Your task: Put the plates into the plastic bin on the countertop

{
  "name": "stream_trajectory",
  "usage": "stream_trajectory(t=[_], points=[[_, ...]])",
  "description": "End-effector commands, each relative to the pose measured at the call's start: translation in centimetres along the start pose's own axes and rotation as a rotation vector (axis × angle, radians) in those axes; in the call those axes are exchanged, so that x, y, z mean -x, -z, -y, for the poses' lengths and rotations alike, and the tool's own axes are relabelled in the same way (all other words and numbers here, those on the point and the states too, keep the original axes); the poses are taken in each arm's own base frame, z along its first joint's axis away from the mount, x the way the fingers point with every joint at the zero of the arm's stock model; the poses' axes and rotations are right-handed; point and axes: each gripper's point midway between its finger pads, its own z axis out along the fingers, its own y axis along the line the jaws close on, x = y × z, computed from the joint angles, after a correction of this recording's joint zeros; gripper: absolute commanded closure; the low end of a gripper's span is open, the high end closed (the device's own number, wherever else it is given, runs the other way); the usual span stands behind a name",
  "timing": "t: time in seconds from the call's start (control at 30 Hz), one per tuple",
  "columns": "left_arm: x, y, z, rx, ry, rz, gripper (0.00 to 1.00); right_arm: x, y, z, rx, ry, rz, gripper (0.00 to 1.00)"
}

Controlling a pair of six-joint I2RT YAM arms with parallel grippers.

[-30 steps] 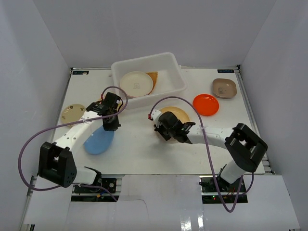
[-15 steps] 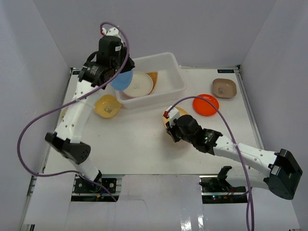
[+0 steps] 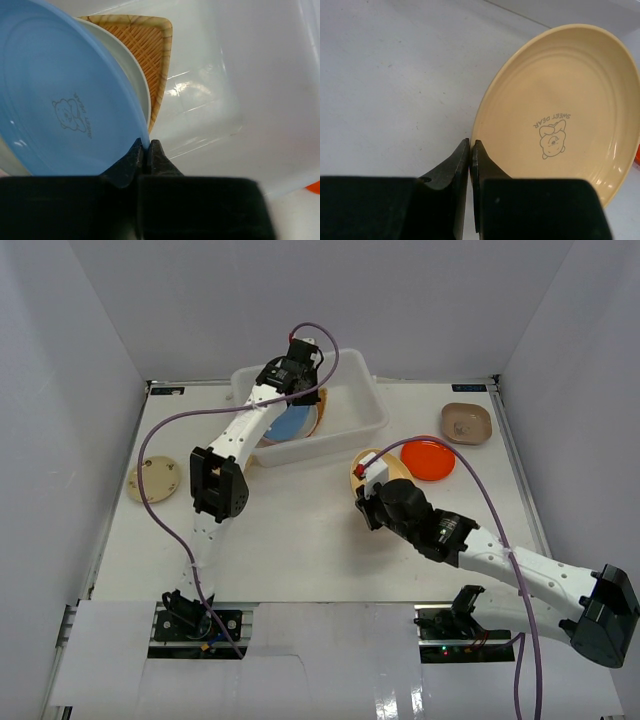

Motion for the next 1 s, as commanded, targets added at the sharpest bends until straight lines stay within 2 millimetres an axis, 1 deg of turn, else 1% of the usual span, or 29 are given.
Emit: stream_trajectory(t=[0.0,0.03,0.07,0.1,0.13,0.17,0.2,0.23,0.27,0.3,0.33,0.37,0.4,0.43,0.5,0.53,0.57,0.6,0.63,0.67,0.7,0.73,0.77,0.8,0.83,0.87,0.9,0.93,0.97], points=[[3.8,3.0,1.5,-0.060,-0.035,0.117,0.75,2.5,0.2,1.1,-0.064,-0.022,0.080,0.92],[3.9,3.2,1.7,-0.071,-0.036,0.118,0.60,3.2,0.2,1.2,-0.074,-0.018,0.092,0.92],[4.8,4.2,2.0,-0.089,-0.029,0.140,0.34,3.3,-0.1,1.5,-0.091,-0.011,0.089,0.92],[5.5,5.1,2.2,-0.101,-0.028,0.160,0.23,3.8,-0.2,1.7,-0.104,-0.003,0.096,0.92],[6.4,6.2,2.4,-0.110,-0.025,0.186,0.11,5.2,-0.1,1.9,-0.116,0.008,0.118,0.92],[7.6,7.6,2.4,-0.118,-0.014,0.220,0.04,5.6,-0.5,2.1,-0.132,0.019,0.120,0.92],[9.5,10.9,2.5,-0.143,0.002,0.275,0.02,6.2,-0.7,2.1,-0.137,0.027,0.126,0.92],[10.4,12.8,2.4,-0.156,0.019,0.302,0.02,6.8,-0.9,2.2,-0.143,0.028,0.132,0.92],[11.2,14.8,2.2,-0.171,0.041,0.333,0.02,8.1,-1.2,2.1,-0.148,0.061,0.146,0.92],[10.4,15.2,1.6,-0.164,0.057,0.318,0.02,9.1,-1.5,2.1,-0.152,0.067,0.172,0.92],[12.0,20.3,1.2,-0.187,0.073,0.400,0.02,9.6,-1.9,2.1,-0.150,0.083,0.176,0.92],[12.3,22.2,0.8,-0.190,0.087,0.438,0.02,12.0,-2.0,1.8,-0.139,0.107,0.228,0.92],[11.8,23.7,0.2,-0.186,0.095,0.450,0.02,12.1,-3.5,1.5,-0.135,0.132,0.215,0.92],[9.9,26.1,-1.4,-0.163,0.115,0.455,0.02,13.0,-4.1,1.3,-0.129,0.148,0.226,0.92],[7.5,27.9,-3.3,-0.133,0.133,0.466,0.02,15.1,-6.6,0.6,-0.114,0.197,0.235,0.92],[4.2,28.9,-5.5,-0.082,0.146,0.453,0.02,16.0,-7.4,0.5,-0.114,0.213,0.243,0.92],[2.5,29.2,-6.8,-0.051,0.154,0.445,0.02,15.5,-9.5,-0.1,-0.099,0.240,0.216,0.92],[0.8,29.4,-8.3,-0.012,0.164,0.438,0.02,18.0,-10.1,0.0,-0.097,0.264,0.259,0.92],[-3.3,27.6,-10.2,0.052,0.162,0.368,0.02,18.9,-10.9,-0.3,-0.092,0.284,0.270,0.92],[-4.5,29.9,-12.2,0.103,0.193,0.413,0.02,18.2,-13.1,-0.6,-0.085,0.315,0.239,0.92],[-6.1,30.1,-13.3,0.135,0.208,0.408,0.02,20.8,-13.5,-0.4,-0.095,0.341,0.283,0.92],[-7.7,30.2,-14.3,0.161,0.225,0.399,0.02,21.6,-14.4,-0.4,-0.093,0.353,0.289,0.92],[-10.3,30.5,-15.8,0.190,0.253,0.395,0.02,20.7,-16.8,-1.2,-0.052,0.379,0.265,0.92],[-11.5,30.7,-16.4,0.203,0.277,0.397,0.02,21.0,-17.9,-1.0,-0.041,0.393,0.266,0.92],[-12.6,30.8,-17.0,0.211,0.298,0.396,0.02,24.1,-17.9,-1.1,-0.037,0.411,0.325,0.92],[-14.3,30.2,-17.5,0.222,0.327,0.378,0.02,22.4,-20.7,-1.8,-0.001,0.441,0.281,0.92],[-14.7,30.9,-18.1,0.231,0.361,0.408,0.02,25.1,-20.9,-1.6,-0.010,0.449,0.334,0.92],[-15.3,30.7,-18.3,0.238,0.371,0.405,0.02,25.6,-21.7,-1.7,-0.003,0.475,0.340,0.92],[-16.0,30.3,-18.6,0.251,0.404,0.394,0.02,23.5,-24.4,-2.2,0.028,0.498,0.296,0.92]])
